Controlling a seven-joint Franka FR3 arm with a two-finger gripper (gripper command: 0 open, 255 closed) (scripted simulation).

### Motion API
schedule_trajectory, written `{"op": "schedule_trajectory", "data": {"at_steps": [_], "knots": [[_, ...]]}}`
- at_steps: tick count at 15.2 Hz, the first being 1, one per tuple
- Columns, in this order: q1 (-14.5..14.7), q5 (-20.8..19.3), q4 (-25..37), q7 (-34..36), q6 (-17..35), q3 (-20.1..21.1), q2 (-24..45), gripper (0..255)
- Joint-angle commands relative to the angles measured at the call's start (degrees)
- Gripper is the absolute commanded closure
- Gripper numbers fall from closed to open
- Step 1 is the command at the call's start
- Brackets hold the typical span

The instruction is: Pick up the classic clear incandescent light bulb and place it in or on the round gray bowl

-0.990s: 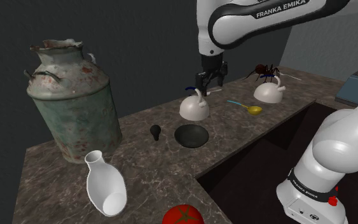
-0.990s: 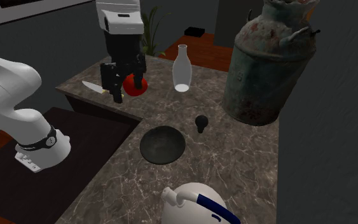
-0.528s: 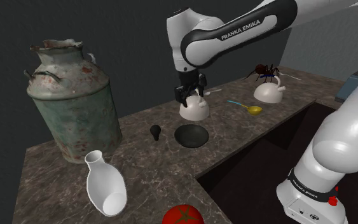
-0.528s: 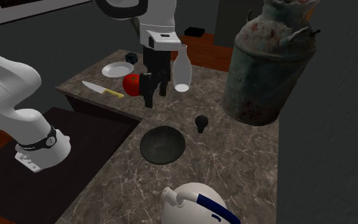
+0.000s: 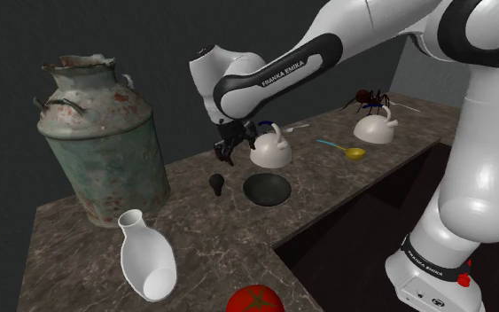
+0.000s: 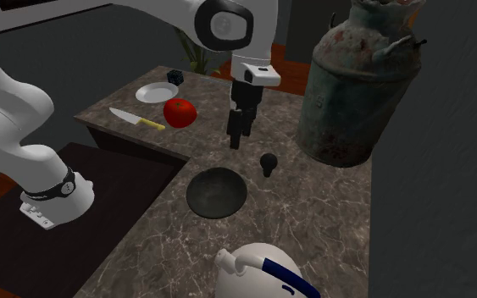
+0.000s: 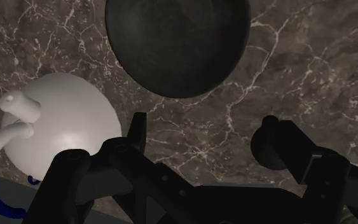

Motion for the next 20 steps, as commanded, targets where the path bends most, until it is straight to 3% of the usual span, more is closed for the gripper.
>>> {"op": "schedule_trajectory", "data": {"at_steps": [1,10,20], "knots": [[1.4,-2.4,4.3,2.1,-0.9,0.0,5.1,0],[10.6,-10.0,29.5,6.4,-8.0,-2.8,28.6,0],[9.3,-10.9,24.9,7.3,-2.9,-3.5,29.2,0]]}}
